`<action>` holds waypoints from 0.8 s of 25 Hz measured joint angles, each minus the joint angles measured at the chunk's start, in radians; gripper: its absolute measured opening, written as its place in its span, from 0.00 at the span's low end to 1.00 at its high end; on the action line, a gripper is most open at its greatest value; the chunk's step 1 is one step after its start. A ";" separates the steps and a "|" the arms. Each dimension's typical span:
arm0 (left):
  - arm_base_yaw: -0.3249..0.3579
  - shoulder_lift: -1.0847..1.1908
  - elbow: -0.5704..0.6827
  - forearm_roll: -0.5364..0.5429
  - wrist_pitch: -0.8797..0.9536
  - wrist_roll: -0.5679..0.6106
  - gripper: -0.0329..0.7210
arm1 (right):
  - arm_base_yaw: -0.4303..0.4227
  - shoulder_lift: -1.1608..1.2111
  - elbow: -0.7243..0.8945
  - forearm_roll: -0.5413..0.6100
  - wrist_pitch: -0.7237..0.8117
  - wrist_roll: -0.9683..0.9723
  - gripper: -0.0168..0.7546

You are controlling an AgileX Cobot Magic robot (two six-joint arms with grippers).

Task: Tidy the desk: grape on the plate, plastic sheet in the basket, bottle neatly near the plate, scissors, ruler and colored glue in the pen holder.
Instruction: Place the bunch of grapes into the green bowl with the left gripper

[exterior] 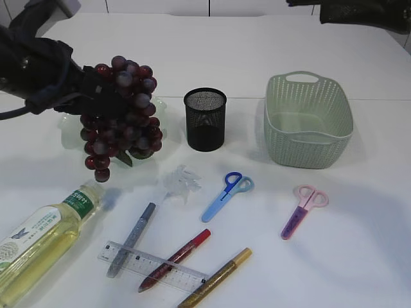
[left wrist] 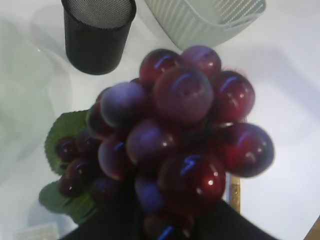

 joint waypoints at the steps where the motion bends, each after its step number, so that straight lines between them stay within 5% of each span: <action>1: 0.003 0.000 -0.009 0.034 0.018 -0.026 0.19 | 0.000 0.000 0.000 -0.010 0.002 0.005 0.79; 12: 0.003 0.000 -0.217 0.621 0.201 -0.451 0.19 | 0.000 0.000 0.000 -0.114 0.008 0.098 0.79; 20: 0.004 0.000 -0.302 0.777 0.099 -0.563 0.19 | 0.000 0.000 0.000 -0.341 0.026 0.230 0.79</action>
